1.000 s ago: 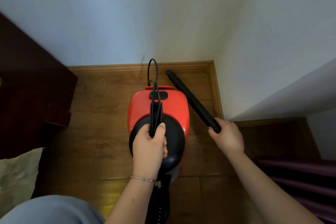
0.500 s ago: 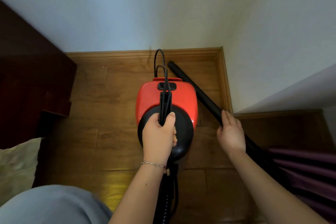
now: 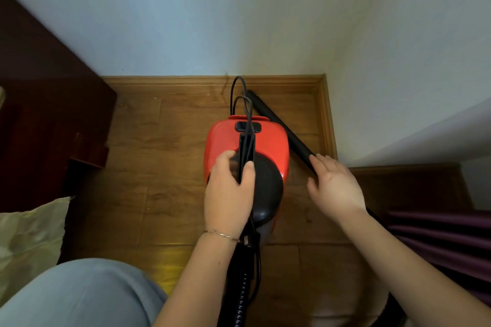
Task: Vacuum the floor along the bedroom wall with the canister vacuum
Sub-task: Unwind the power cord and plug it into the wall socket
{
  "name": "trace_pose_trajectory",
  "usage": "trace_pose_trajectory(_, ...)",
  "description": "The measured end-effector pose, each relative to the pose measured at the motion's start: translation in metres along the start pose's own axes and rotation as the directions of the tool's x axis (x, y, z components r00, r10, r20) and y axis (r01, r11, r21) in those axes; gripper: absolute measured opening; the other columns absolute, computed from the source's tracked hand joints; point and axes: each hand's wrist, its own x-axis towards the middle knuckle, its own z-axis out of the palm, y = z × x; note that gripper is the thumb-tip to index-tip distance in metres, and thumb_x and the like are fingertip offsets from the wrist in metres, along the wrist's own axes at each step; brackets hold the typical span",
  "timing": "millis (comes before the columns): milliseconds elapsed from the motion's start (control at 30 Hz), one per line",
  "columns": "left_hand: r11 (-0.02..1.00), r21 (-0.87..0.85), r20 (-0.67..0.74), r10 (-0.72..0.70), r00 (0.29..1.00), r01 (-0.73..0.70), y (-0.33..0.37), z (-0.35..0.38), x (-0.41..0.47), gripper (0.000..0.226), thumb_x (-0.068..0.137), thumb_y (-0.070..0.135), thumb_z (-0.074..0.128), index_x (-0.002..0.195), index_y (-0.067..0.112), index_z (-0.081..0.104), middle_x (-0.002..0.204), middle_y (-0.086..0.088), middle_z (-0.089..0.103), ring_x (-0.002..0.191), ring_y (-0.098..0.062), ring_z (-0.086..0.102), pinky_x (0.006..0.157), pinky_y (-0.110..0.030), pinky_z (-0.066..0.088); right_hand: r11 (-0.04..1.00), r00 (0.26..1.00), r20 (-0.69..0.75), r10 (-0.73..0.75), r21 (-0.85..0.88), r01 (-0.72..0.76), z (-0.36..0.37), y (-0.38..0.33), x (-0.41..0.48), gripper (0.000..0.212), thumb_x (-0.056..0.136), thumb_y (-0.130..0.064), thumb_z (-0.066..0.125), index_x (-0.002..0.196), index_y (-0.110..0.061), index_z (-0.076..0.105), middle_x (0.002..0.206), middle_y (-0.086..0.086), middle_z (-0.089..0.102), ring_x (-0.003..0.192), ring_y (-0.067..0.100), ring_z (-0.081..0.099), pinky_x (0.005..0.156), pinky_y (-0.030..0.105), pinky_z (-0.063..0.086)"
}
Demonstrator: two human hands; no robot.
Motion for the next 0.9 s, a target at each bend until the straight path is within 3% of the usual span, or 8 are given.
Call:
trace_pose_trajectory(100,0.95,0.271,0.033,0.152,0.988,-0.155,0.004,-0.034,-0.009,0.044,0.093,0.032,0.049,0.135,0.019,0.044,0.134,0.002,0.048,0.124,-0.015,0.046,0.098,-0.031,0.04,0.993,0.982,-0.151,-0.116,0.001,0.117,-0.035,-0.021,-0.018,0.048,0.086,-0.017,0.062,0.132,-0.007,0.055,0.132,0.013,0.058,0.126,0.029,0.051,0.108,0.045,0.035)
trace_pose_trajectory(167,0.86,0.438,0.083,0.249,0.965,-0.26,0.013,-0.062,-0.023,0.045,0.092,0.03,0.05,0.135,0.015,0.047,0.136,-0.001,0.05,0.128,-0.017,0.044,0.102,-0.031,0.037,0.987,0.964,-0.211,-0.159,0.005,0.163,-0.06,-0.039,-0.038,0.045,0.082,-0.013,0.064,0.126,-0.005,0.06,0.125,0.015,0.063,0.12,0.031,0.056,0.106,0.046,0.037)
trace_pose_trajectory(267,0.75,0.57,0.133,0.319,0.938,-0.336,0.039,-0.111,-0.054,0.043,0.09,0.029,0.054,0.129,0.013,0.053,0.133,-0.004,0.055,0.131,-0.02,0.044,0.105,-0.038,0.036,0.98,0.956,-0.217,-0.199,-0.013,0.201,-0.111,-0.069,-0.074,0.045,0.084,-0.02,0.048,0.124,-0.006,0.061,0.122,0.013,0.064,0.118,0.03,0.058,0.105,0.047,0.04)
trace_pose_trajectory(400,0.667,0.643,0.181,0.346,0.921,-0.377,0.094,-0.176,-0.105,0.045,0.089,0.036,0.037,0.124,0.017,0.058,0.131,0.001,0.058,0.13,-0.019,0.046,0.103,-0.044,0.041,0.979,0.966,-0.16,-0.203,-0.057,0.197,-0.192,-0.099,-0.124,0.053,0.084,-0.028,0.035,0.125,-0.006,0.061,0.121,0.013,0.065,0.118,0.029,0.059,0.102,0.048,0.044)
trace_pose_trajectory(600,0.657,0.582,0.305,0.369,0.878,-0.479,0.183,-0.25,-0.19,0.042,0.088,0.033,0.038,0.124,0.026,0.058,0.129,0.006,0.06,0.117,-0.015,0.058,0.091,-0.035,0.049,0.986,0.97,-0.178,-0.164,-0.006,0.166,-0.317,-0.129,-0.194,0.048,0.081,-0.022,0.041,0.12,-0.006,0.064,0.108,0.008,0.068,0.099,0.025,0.064,0.096,0.041,0.05)
trace_pose_trajectory(800,0.629,0.612,0.311,0.366,0.877,-0.48,0.226,-0.302,-0.229,0.044,0.088,0.035,0.036,0.123,0.021,0.059,0.128,0.005,0.061,0.119,-0.015,0.057,0.095,-0.038,0.048,0.987,0.972,-0.17,-0.162,-0.033,0.158,-0.387,-0.142,-0.246,0.049,0.075,-0.013,0.07,0.123,-0.005,0.062,0.116,0.01,0.067,0.107,0.025,0.063,0.101,0.043,0.044)
trace_pose_trajectory(900,0.612,0.639,0.302,0.357,0.884,-0.466,0.23,-0.311,-0.233,0.045,0.087,0.035,0.035,0.121,0.02,0.061,0.126,0.004,0.062,0.118,-0.016,0.058,0.095,-0.037,0.047,0.987,0.973,-0.167,-0.161,-0.045,0.156,-0.396,-0.145,-0.262,0.051,0.073,-0.014,0.073,0.123,-0.006,0.062,0.115,0.009,0.067,0.108,0.024,0.063,0.101,0.043,0.045)
